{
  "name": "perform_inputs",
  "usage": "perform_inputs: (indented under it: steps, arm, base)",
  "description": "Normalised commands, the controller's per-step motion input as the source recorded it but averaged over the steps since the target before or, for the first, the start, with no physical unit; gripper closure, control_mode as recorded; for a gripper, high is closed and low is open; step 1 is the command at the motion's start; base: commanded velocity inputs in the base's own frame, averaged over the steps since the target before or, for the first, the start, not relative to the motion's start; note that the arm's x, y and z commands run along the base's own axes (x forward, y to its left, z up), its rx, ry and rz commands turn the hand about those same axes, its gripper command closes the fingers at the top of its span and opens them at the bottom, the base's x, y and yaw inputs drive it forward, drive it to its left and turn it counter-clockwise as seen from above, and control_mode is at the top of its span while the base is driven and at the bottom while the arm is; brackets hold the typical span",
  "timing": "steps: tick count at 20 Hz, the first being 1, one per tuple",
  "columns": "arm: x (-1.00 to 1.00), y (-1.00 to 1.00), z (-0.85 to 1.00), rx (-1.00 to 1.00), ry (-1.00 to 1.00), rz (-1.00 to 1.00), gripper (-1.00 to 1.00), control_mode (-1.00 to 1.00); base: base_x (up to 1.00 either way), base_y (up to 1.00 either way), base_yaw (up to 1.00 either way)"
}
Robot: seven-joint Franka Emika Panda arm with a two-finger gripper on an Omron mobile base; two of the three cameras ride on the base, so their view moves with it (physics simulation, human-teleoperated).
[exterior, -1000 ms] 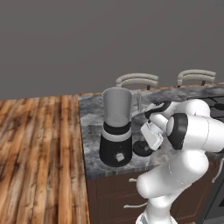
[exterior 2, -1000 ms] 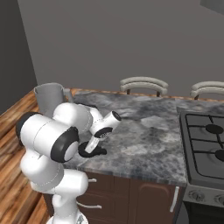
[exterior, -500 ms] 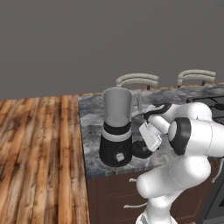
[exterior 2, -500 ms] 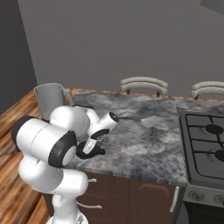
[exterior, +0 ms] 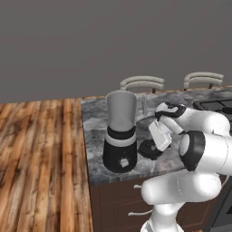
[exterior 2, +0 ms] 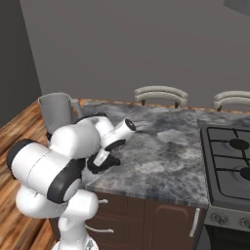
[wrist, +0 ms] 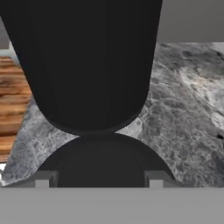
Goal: Close the lid blender by securely placing the lid on top.
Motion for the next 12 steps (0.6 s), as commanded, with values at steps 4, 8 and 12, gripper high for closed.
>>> perform_inputs:
  steps: [4,8,12]
  arm:
    - [-0.24,-0.39,0.94,0.00,-0.07,-0.12,1.00,-1.00]
    - [-0.39,-0.16,0.86,0.00,-0.15,-0.08,1.00,-1.00]
    - [-0.42,0.00,0.86,0.00,-0.23,-0.01,1.00,-1.00]
  base:
    - [0.00,0.00,0.00]
    - [0.00,0.00,0.00]
    - [0.00,0.00,0.00]
